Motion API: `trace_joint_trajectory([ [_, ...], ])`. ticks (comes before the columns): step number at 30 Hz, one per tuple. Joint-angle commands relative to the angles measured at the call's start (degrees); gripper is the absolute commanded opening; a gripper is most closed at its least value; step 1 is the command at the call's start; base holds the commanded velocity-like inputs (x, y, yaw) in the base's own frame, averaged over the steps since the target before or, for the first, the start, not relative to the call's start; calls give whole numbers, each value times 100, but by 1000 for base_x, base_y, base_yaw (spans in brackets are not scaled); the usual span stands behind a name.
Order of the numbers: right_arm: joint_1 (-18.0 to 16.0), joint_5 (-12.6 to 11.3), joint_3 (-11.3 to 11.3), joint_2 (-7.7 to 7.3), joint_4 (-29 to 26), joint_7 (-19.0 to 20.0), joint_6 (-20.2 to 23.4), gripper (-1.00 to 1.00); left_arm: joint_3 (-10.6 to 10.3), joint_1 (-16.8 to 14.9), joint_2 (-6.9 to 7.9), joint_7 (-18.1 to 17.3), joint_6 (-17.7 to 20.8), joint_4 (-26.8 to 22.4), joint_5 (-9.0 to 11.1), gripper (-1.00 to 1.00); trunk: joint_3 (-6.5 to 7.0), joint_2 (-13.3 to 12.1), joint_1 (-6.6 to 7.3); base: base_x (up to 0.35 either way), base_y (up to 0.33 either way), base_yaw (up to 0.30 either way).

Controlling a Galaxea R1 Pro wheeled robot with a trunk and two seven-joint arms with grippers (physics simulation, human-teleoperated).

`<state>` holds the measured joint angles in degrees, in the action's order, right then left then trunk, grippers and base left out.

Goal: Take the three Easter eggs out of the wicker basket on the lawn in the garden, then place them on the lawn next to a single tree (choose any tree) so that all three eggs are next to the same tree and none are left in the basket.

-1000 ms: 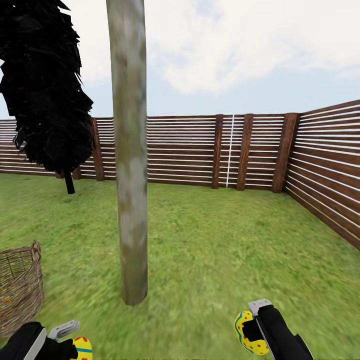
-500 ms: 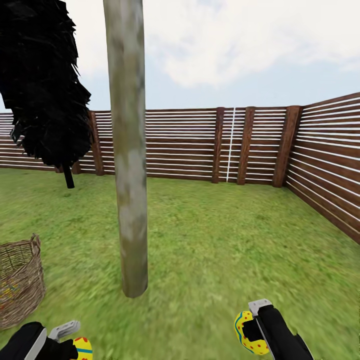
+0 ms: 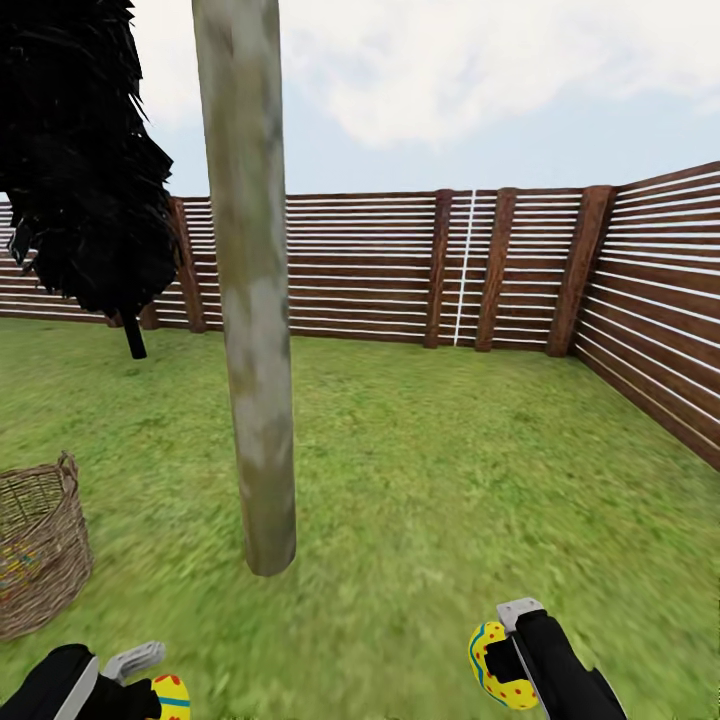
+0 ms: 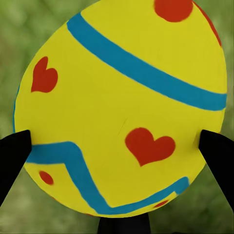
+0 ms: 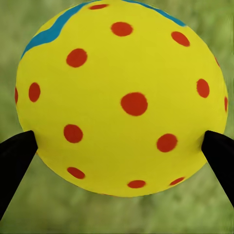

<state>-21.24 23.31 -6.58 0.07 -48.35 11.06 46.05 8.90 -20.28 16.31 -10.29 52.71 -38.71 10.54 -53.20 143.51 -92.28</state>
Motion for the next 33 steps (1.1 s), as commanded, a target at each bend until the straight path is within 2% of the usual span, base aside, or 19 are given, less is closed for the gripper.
trace_joint_trajectory([
  [1,-3,62,-10,2,-8,55,17,-100,15,-3,0,-17,29,-2,1,-100,-29,4,-1,0,0,0],
  [33,-3,59,-10,-7,-16,55,18,-100,15,-3,-4,-17,29,-2,1,-100,-738,47,-84,0,0,0],
])
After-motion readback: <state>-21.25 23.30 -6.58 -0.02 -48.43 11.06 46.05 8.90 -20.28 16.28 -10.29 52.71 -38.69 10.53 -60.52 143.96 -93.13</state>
